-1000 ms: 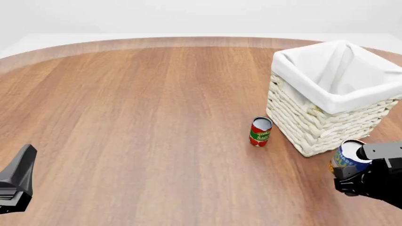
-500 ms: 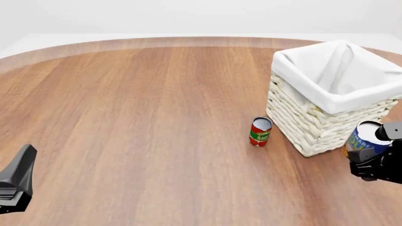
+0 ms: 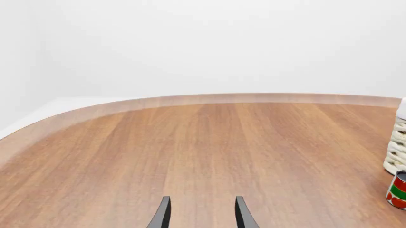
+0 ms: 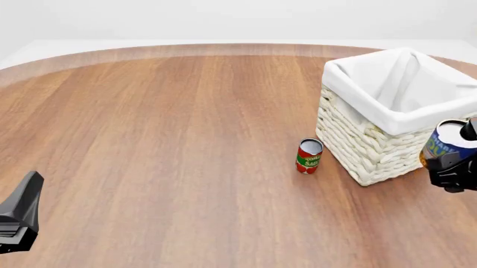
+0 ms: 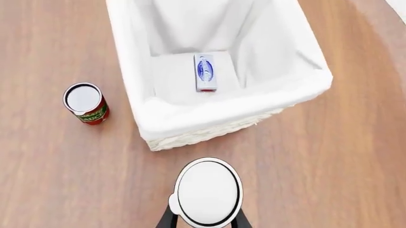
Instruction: Pick up the alphabet soup and the cream cheese box, and put them in the basket.
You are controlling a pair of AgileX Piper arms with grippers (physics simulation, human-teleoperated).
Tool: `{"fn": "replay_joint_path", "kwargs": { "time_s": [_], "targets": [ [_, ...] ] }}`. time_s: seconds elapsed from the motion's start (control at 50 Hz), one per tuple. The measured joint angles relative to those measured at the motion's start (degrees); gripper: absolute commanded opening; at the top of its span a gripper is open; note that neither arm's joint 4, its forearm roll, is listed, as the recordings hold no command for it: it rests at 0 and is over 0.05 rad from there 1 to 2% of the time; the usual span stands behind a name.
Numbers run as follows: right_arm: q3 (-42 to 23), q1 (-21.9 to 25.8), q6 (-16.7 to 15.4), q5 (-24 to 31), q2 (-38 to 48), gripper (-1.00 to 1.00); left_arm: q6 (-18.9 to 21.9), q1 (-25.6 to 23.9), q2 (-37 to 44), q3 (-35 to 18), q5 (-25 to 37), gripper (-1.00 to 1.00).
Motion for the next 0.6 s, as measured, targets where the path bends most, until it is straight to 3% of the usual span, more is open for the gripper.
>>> {"fn": "replay_joint_path", "kwargs": {
  "time_s": [0.6],
  "targets": [
    [-11.4, -0.4, -2.1, 3.5, 4.3, -1.00, 0.0, 0.0, 0.0, 0.0, 0.0, 1.00]
  ]
}}
